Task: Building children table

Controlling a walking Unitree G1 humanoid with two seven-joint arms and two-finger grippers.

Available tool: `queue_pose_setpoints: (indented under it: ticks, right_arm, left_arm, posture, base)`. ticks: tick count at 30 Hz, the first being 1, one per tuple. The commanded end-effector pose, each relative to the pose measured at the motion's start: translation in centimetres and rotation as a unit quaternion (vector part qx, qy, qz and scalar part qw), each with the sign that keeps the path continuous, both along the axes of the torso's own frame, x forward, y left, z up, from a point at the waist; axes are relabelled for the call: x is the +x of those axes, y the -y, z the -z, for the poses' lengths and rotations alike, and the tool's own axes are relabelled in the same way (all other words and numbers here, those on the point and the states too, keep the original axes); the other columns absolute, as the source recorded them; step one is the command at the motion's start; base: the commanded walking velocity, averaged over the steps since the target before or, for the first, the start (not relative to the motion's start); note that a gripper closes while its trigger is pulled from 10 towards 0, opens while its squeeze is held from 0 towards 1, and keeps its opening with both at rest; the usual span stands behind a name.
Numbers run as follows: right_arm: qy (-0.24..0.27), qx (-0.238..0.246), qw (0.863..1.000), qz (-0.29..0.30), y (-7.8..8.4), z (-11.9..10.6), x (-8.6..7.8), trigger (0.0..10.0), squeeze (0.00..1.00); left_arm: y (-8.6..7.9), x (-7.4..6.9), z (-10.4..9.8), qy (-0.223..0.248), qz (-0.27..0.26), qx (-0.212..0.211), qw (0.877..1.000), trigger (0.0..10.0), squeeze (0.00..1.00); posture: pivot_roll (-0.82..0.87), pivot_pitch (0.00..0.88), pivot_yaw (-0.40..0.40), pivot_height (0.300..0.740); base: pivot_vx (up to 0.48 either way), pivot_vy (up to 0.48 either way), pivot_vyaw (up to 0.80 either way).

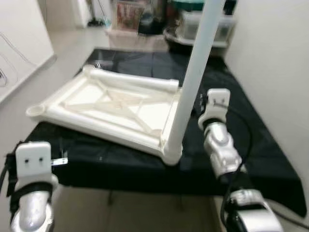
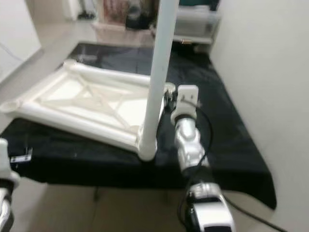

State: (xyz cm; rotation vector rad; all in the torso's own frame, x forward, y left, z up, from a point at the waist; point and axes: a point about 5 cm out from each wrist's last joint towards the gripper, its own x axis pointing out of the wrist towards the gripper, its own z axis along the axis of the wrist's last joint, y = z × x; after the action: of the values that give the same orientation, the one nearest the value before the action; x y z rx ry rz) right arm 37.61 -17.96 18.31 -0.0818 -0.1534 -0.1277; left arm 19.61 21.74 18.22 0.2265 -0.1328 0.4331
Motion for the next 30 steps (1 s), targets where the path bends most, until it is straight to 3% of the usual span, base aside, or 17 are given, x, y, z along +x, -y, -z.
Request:
queue_pose_setpoints:
  ticks: [1,9,11,12,13,18,21,22,24,25,26,27,28,30]
  right_arm:
    - [-0.015,0.003,1.000,0.007,1.2,0.2,0.3,10.0,0.00]
    - [-0.037,-0.011,0.999,0.004,3.3,-0.1,0.9,10.0,0.00]
    - [-0.068,-0.010,0.996,-0.047,5.1,-0.5,1.3,10.0,0.00]
    - [-0.068,-0.010,0.996,-0.047,5.1,-0.5,1.3,10.0,0.00]
    - [-0.097,-0.012,0.991,-0.092,5.6,-0.4,1.3,10.0,0.00]
    - [-0.143,-0.060,0.972,-0.176,6.9,-0.8,1.0,10.0,0.00]
    - [-0.180,-0.049,0.945,-0.268,7.1,-1.1,0.6,10.0,0.00]
    - [-0.180,-0.049,0.945,-0.268,7.1,-1.1,0.6,10.0,0.00]
    - [-0.191,-0.042,0.919,-0.341,7.0,-1.4,0.0,10.0,0.00]
    - [-0.191,-0.042,0.919,-0.341,7.0,-1.4,0.0,10.0,0.00]
    - [-0.198,-0.038,0.884,-0.421,6.9,-1.6,-0.8,10.0,0.00]
    - [-0.201,-0.034,0.870,-0.450,6.8,-1.7,-1.1,10.0,0.00]
    - [-0.201,-0.034,0.870,-0.450,6.8,-1.7,-1.1,10.0,0.00]
    - [-0.210,-0.031,0.843,-0.493,6.8,-1.8,-1.5,10.0,0.00]
  left_arm:
    - [0.9,0.0,0.5,-0.011,0.036,-0.017,0.999,10.0,0.00]
    - [2.4,-0.2,1.5,-0.035,0.094,-0.035,0.994,10.0,0.00]
    - [3.8,-0.4,2.4,-0.052,0.139,-0.051,0.988,10.0,0.00]
    - [3.8,-0.4,2.4,-0.052,0.139,-0.051,0.988,10.0,0.00]
    - [4.3,-0.6,2.7,-0.058,0.159,-0.059,0.984,10.0,0.00]
    - [4.5,-1.0,3.2,-0.071,0.176,-0.052,0.980,10.0,0.00]
    - [4.6,-1.2,3.2,-0.072,0.183,-0.054,0.979,10.0,0.00]
    - [4.6,-1.2,3.2,-0.072,0.183,-0.054,0.979,10.0,0.00]
    - [5.1,-1.3,3.2,-0.075,0.201,-0.056,0.975,10.0,0.00]
    - [5.1,-1.3,3.2,-0.075,0.201,-0.056,0.975,10.0,0.00]
    - [6.1,-1.6,3.5,-0.085,0.244,-0.060,0.964,10.0,0.00]
    - [6.6,-1.8,3.7,-0.091,0.262,-0.060,0.959,10.0,0.00]
    - [6.6,-1.8,3.7,-0.091,0.262,-0.060,0.959,10.0,0.00]
    - [7.6,-2.3,4.1,-0.101,0.297,-0.059,0.948,10.0,0.00]
  posture:
    - [0.08,0.077,-0.039,0.740]
    - [0.08,0.080,-0.036,0.740]
    - [0.07,0.082,-0.034,0.740]
    - [0.07,0.082,-0.034,0.740]
    - [0.07,0.084,-0.030,0.740]
    - [0.07,0.084,-0.032,0.740]
    - [0.08,0.084,-0.030,0.740]
    - [0.08,0.084,-0.030,0.740]
    - [0.08,0.084,-0.030,0.740]
    - [0.08,0.084,-0.030,0.740]
    - [0.08,0.085,-0.030,0.740]
    - [0.08,0.085,-0.030,0.740]
    - [0.08,0.085,-0.030,0.740]
    - [0.08,0.084,-0.025,0.740]
  base:
    - [0.000,0.000,0.00]
    - [0.000,0.000,0.00]
    - [0.000,0.000,0.00]
    - [0.000,0.000,0.00]
    - [0.000,0.000,0.00]
    - [0.000,0.000,0.00]
    - [0.000,0.000,0.00]
    - [0.000,0.000,0.00]
    - [0.000,0.000,0.00]
    - [0.000,0.000,0.00]
    - [0.000,0.000,0.00]
    - [0.000,0.000,0.00]
    - [0.000,0.000,0.00]
    - [0.000,0.000,0.00]
